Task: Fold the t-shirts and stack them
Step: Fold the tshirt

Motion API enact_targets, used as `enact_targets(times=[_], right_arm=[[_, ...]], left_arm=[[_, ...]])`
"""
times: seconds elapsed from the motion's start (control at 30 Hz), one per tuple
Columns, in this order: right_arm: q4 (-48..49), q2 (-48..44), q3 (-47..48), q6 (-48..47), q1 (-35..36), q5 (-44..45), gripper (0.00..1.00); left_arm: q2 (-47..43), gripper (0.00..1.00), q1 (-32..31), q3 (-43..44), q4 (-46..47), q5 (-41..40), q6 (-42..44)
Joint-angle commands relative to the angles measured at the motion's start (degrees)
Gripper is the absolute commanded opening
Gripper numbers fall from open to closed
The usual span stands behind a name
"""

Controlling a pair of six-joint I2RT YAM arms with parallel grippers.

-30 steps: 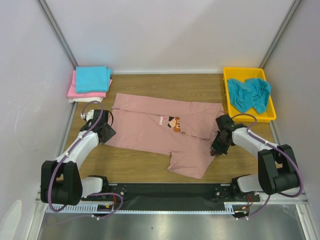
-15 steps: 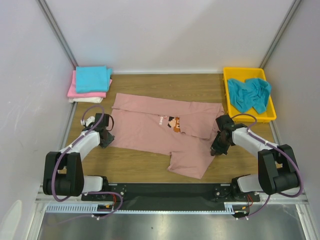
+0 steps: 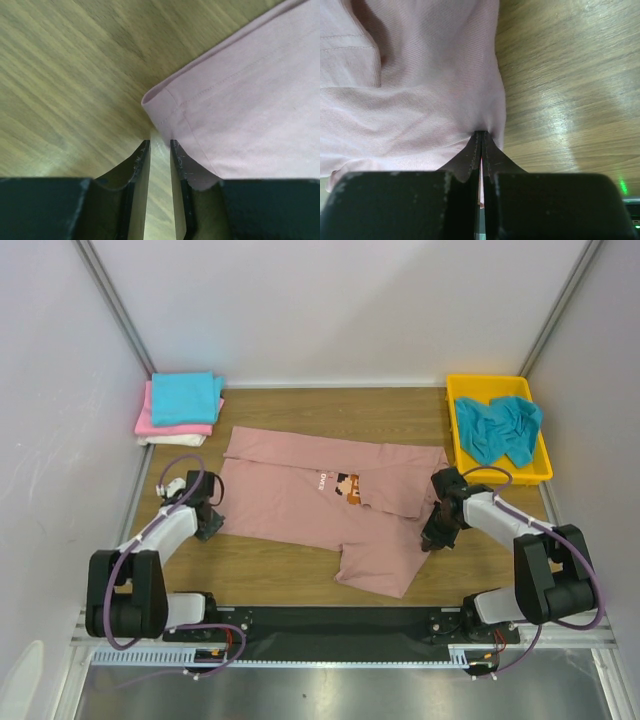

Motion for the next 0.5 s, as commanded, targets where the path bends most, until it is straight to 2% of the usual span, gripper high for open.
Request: enact_targets(times=[0.0, 0.1, 0.23, 0.47], right_arm=[[-1.56, 1.88, -0.55, -1.99, -0.42, 5.42, 0.0], [-1.39, 1.97, 0.07, -2.08, -0.42, 5.34, 0.0], [-0.94, 2.67, 0.68, -2.25, -0.42, 5.07, 0.0], [-0.59, 3.73, 0.95, -2.6, -0.33, 4.9, 0.0]], left_arm=[[-5.19, 0.28, 0.8, 2.91, -1.68, 1.05, 3.2], [-9.24, 0.3, 0.8, 4.84, -0.98, 1.84, 4.79], [-10.3, 0.3, 0.8, 5.99, 2.08, 2.8, 6.9], [-2.22, 0.24, 0.8, 3.8, 6.4, 3.95, 2.86]])
